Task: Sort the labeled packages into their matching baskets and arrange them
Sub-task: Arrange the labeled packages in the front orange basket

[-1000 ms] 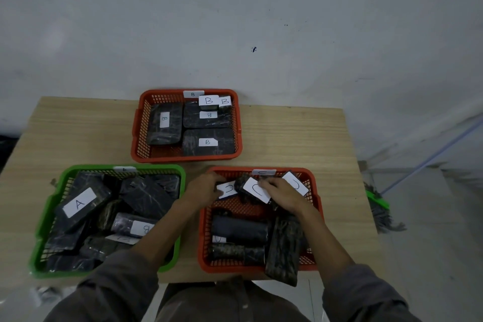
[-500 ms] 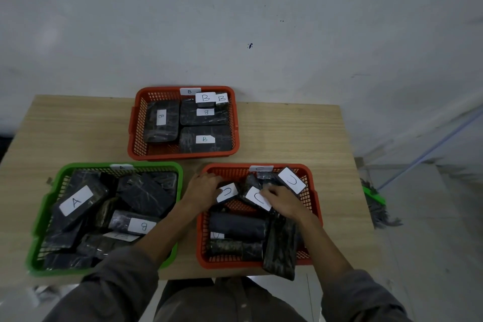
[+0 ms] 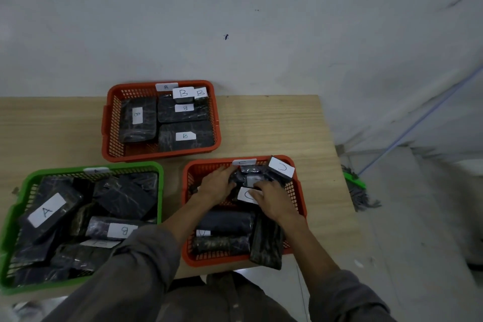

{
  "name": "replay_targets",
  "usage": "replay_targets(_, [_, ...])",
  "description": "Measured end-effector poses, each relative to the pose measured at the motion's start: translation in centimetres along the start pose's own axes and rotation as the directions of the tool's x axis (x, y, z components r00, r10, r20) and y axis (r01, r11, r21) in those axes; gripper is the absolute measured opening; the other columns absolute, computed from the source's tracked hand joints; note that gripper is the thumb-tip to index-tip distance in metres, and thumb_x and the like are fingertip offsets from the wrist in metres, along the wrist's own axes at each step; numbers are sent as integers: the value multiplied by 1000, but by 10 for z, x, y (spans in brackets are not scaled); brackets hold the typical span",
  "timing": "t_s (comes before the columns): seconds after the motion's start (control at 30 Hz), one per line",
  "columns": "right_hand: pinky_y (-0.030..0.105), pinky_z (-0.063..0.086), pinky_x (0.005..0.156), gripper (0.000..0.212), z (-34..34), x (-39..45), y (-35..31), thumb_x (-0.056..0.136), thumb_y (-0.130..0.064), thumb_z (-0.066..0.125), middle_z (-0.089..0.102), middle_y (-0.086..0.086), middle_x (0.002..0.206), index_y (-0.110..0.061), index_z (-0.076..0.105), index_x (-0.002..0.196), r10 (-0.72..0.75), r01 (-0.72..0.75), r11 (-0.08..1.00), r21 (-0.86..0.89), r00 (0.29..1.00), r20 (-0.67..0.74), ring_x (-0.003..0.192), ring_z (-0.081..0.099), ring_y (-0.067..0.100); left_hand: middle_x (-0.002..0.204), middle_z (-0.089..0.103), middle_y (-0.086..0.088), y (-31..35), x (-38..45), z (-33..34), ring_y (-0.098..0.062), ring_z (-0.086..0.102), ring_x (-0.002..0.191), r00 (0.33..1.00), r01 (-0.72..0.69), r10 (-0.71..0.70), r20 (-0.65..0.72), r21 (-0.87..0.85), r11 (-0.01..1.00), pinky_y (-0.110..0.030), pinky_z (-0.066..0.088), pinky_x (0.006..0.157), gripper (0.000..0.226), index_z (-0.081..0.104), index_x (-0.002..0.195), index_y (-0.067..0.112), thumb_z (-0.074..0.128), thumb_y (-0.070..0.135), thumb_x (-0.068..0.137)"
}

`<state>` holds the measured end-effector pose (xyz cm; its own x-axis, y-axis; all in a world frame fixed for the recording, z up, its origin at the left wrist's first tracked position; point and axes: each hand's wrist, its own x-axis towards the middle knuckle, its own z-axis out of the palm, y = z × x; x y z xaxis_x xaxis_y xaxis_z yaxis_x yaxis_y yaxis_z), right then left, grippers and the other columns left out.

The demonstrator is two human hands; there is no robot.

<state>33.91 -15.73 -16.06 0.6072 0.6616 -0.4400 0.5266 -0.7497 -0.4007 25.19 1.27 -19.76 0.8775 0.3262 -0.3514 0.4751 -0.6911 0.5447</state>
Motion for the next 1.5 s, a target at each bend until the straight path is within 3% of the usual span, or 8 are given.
replay_targets(0.4, [45,35,110,66,9,-3,11,77,-38,76,50,-3,144,-29,50,137,-60,61,994,-86,998,20,130,40,22,122,47,-9,-9,-3,1,-31,58,102,992,-119,122,-15,116,986,-43,56,77,59,35,142,31,57,26,87])
replay_targets(0.57, [42,39,104,63,3,-8,15,76,-29,75,52,-5,139,-28,51,135,-75,76,994,-80,997,9,124,42,22,109,58,-4,-4,-1,-5,-22,56,96,999,-8,4,-47,-90,996,-38,50,84,45,50,114,24,64,49,79])
replay_targets(0.67, [41,41,104,64,0,-11,18,76,-25,75,53,-4,138,-25,52,135,-78,78,996,-40,997,2,124,40,22,86,61,-3,-6,0,-6,-21,57,82,991,103,-122,-63,-241,965,-31,45,69,29,50,86,15,75,30,83])
replay_targets(0.8, [40,42,103,63,-1,-13,20,75,-26,74,54,-3,137,-24,53,135,-89,89,996,3,996,-29,124,41,20,107,62,-5,-17,-2,-15,-18,59,98,963,244,-267,20,-478,844,-30,54,81,34,57,111,9,74,3,83])
replay_targets(0.9, [42,42,102,61,2,-10,15,76,-32,74,57,-4,135,-26,53,133,-102,102,995,-7,991,-82,123,43,20,113,64,-10,-25,-6,-29,-15,61,95,955,230,-297,-15,-594,771,-11,52,55,34,60,114,4,70,-5,83])
replay_targets(1.1, [41,26,108,69,16,6,-8,77,-39,77,55,-7,140,-31,49,139,-204,191,972,-139,975,-87,130,37,18,116,65,-7,-47,-11,-51,-19,60,108,964,154,-229,-135,-418,895,-26,46,91,28,62,114,8,64,0,87])
replay_targets(1.3, [53,24,119,70,29,19,-14,84,-22,73,38,4,152,-22,41,146,-155,170,965,-199,984,90,144,25,28,116,62,-7,-43,-22,-40,-20,56,108,968,117,-158,-194,-207,971,-30,46,88,23,60,112,12,56,3,92])
replay_targets(1.5, [40,34,111,55,25,11,-5,86,-37,70,48,-2,141,-25,53,137,-187,182,975,-125,982,-30,133,37,19,121,53,-11,-32,-31,-26,-30,52,109,935,157,-59,-349,260,953,-43,56,78,34,68,111,13,71,4,79])
